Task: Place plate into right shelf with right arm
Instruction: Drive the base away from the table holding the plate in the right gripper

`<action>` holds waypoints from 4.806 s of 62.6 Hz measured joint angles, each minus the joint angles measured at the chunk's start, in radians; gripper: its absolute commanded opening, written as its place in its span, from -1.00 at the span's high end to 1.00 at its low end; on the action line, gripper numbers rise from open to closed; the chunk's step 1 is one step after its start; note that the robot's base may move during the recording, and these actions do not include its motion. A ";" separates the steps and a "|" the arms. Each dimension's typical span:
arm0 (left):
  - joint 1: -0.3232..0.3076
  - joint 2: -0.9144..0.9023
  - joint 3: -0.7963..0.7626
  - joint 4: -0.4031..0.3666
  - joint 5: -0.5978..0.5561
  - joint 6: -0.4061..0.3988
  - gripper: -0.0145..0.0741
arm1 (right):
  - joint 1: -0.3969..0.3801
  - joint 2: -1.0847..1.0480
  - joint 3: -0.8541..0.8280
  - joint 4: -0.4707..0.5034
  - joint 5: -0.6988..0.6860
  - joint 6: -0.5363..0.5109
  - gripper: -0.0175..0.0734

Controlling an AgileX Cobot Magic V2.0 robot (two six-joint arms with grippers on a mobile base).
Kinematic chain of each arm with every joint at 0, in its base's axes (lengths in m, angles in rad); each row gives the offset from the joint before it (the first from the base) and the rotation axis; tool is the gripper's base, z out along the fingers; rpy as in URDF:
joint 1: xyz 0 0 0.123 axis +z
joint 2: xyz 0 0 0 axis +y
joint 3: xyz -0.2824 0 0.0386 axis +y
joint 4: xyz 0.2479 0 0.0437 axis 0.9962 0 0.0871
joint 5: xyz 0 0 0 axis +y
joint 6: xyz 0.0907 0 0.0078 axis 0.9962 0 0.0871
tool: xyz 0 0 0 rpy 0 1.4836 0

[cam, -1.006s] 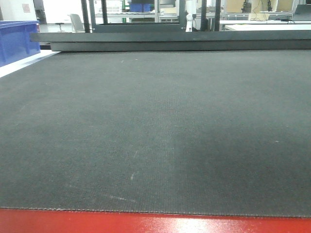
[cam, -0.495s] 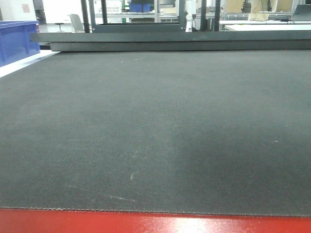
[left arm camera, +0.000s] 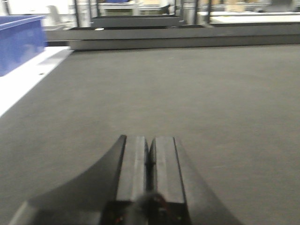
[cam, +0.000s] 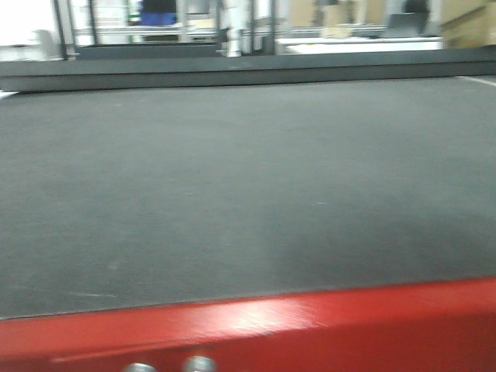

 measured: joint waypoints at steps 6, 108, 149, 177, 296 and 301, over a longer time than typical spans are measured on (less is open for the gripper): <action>0.000 0.000 0.000 0.000 0.000 0.000 0.78 | 0.000 0.000 0.000 0.000 0.000 0.000 0.49; 0.000 0.000 0.000 0.000 0.000 0.000 0.78 | 0.000 0.000 0.000 -0.002 0.000 0.000 0.49; 0.000 0.000 0.000 0.000 0.002 0.000 0.78 | -0.001 -0.002 0.000 -0.002 -0.003 0.000 0.49; 0.000 0.000 0.000 0.000 0.002 0.000 0.78 | -0.001 -0.002 0.000 -0.002 -0.003 0.000 0.49; -0.019 0.000 0.000 0.000 0.004 0.000 0.78 | -0.001 -0.002 0.000 -0.002 -0.005 0.000 0.49; -0.019 0.000 0.000 0.000 0.004 0.000 0.78 | -0.001 -0.002 0.000 -0.002 -0.005 0.000 0.49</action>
